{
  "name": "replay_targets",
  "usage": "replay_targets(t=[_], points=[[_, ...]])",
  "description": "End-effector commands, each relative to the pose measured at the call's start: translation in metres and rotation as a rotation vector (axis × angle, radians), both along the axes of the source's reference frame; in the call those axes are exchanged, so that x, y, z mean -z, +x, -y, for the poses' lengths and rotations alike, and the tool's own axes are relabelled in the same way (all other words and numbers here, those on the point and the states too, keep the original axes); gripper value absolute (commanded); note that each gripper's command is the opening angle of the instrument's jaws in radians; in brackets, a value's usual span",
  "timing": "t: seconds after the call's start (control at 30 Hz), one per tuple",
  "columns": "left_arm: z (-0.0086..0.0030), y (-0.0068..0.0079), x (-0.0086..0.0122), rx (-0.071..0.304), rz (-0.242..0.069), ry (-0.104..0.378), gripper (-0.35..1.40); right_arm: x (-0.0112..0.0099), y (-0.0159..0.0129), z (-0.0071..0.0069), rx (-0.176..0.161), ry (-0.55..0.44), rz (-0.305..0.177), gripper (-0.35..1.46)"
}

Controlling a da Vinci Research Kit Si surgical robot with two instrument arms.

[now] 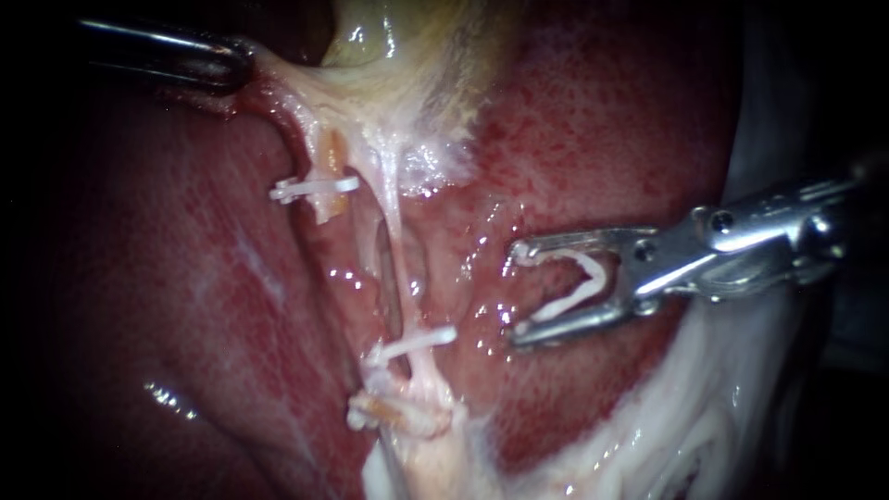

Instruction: Clipping second clip right tube

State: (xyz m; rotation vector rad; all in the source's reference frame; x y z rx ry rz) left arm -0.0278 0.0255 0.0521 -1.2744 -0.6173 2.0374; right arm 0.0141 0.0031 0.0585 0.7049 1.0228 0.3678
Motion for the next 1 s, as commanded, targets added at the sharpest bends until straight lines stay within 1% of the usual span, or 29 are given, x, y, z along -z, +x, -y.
replay_targets(t=[0.03, 0.2, 0.27, 0.37, 0.5, 0.53, 0.67, 0.8, 0.9, 1.0], points=[[0.0000, 0.0000, 0.0001, 0.000, 0.000, 0.000, -0.35, -0.0004, 0.0005, 0.0002, 0.005, 0.013, 0.000, 0.50], [0.0001, -0.0001, 0.0001, 0.001, -0.001, 0.000, -0.35, -0.0025, 0.0032, 0.0014, 0.017, 0.060, 0.003, 0.50], [0.0001, -0.0002, 0.0001, 0.001, -0.001, 0.000, -0.35, -0.0033, 0.0040, 0.0018, 0.016, 0.075, -0.004, 0.50], [0.0001, -0.0002, 0.0001, 0.001, -0.001, 0.000, -0.35, -0.0046, 0.0048, 0.0022, 0.010, 0.117, -0.027, 0.50], [0.0001, -0.0002, 0.0001, 0.001, -0.001, 0.000, -0.35, -0.0053, 0.0052, 0.0019, -0.011, 0.179, -0.082, 0.50], [0.0001, -0.0002, 0.0001, 0.001, -0.001, 0.000, -0.35, -0.0053, 0.0053, 0.0016, -0.013, 0.199, -0.101, 0.50], [0.0001, -0.0002, 0.0001, 0.002, -0.001, 0.000, -0.35, -0.0050, 0.0052, 0.0009, -0.034, 0.231, -0.145, 0.50], [0.0001, -0.0002, 0.0001, 0.002, -0.001, 0.000, -0.35, -0.0037, 0.0049, 0.0002, -0.062, 0.262, -0.190, 0.50], [0.0000, -0.0002, 0.0001, 0.002, -0.002, 0.000, -0.35, -0.0026, 0.0047, 0.0001, -0.064, 0.300, -0.225, 0.49], [0.0000, -0.0002, 0.0000, 0.002, -0.002, 0.000, -0.35, -0.0016, 0.0049, 0.0006, -0.055, 0.336, -0.256, 0.49]])
